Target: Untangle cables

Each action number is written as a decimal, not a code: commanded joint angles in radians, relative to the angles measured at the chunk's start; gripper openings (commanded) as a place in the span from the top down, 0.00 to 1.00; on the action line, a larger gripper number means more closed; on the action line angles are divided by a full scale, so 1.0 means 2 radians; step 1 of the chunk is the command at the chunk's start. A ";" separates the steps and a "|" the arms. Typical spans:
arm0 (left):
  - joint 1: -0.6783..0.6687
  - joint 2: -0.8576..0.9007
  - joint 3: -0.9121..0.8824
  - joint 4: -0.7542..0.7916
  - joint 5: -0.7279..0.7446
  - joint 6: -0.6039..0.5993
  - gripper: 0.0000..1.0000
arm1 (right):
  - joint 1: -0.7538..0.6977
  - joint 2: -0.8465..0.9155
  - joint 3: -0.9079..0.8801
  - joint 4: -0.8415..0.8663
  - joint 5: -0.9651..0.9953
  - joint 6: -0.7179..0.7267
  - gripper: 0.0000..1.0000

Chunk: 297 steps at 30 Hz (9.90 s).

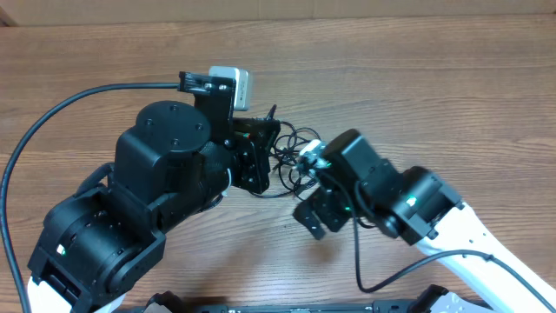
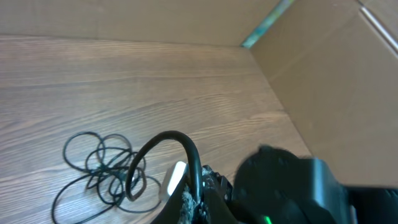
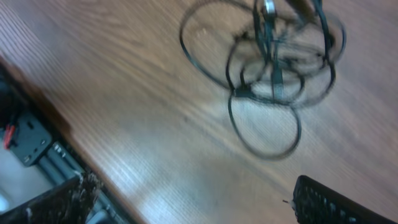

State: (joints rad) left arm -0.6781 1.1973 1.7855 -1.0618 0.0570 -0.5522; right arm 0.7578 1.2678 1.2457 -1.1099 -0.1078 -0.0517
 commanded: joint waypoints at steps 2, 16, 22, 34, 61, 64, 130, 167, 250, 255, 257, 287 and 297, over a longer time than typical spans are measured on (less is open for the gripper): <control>0.002 0.001 0.003 -0.010 -0.037 -0.007 0.96 | 0.017 -0.013 0.022 0.058 0.044 0.035 0.00; 0.002 -0.009 0.003 -0.009 0.020 -0.098 0.96 | 0.013 0.020 0.022 0.136 0.121 0.054 0.00; 0.002 -0.019 0.003 -0.002 0.026 -0.108 0.96 | 0.012 0.041 0.022 0.168 0.121 0.054 0.00; 0.002 -0.023 0.003 -0.014 -0.011 -0.107 0.96 | 0.012 0.043 0.022 0.192 0.118 0.111 0.96; 0.002 0.044 0.003 -0.136 -0.210 -0.026 0.17 | 0.013 -0.125 0.024 0.284 -0.057 0.552 0.96; 0.002 0.044 0.003 -0.148 -0.212 0.009 0.00 | 0.013 -0.125 0.024 0.299 -0.056 0.661 0.96; 0.264 0.150 0.012 -0.246 0.427 0.335 0.00 | 0.013 -0.027 0.023 0.178 -0.015 0.812 0.96; 0.288 0.151 0.011 -0.310 0.387 0.537 0.23 | 0.013 0.017 0.023 0.242 -0.019 0.997 0.96; 0.255 0.152 0.285 -0.122 0.299 0.159 0.96 | -0.023 0.006 0.023 0.009 0.057 0.654 0.00; 0.255 0.151 0.294 -0.065 0.288 0.134 0.96 | -0.023 0.006 0.022 -0.072 0.088 0.624 0.00; 0.255 0.151 0.297 -0.056 0.271 0.120 0.96 | -0.023 0.006 0.022 -0.101 0.119 0.624 0.00; 0.255 0.245 0.295 0.134 0.041 0.021 0.96 | -0.023 0.007 0.014 -0.074 0.162 0.627 0.00; 0.257 0.342 0.295 0.198 0.029 -0.038 0.96 | -0.023 0.007 0.014 -0.075 0.162 0.627 0.00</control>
State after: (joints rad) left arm -0.1703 1.8374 2.3619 -0.7101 0.1379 -0.5823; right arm 0.7132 1.3022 1.2736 -1.2636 0.1989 1.2076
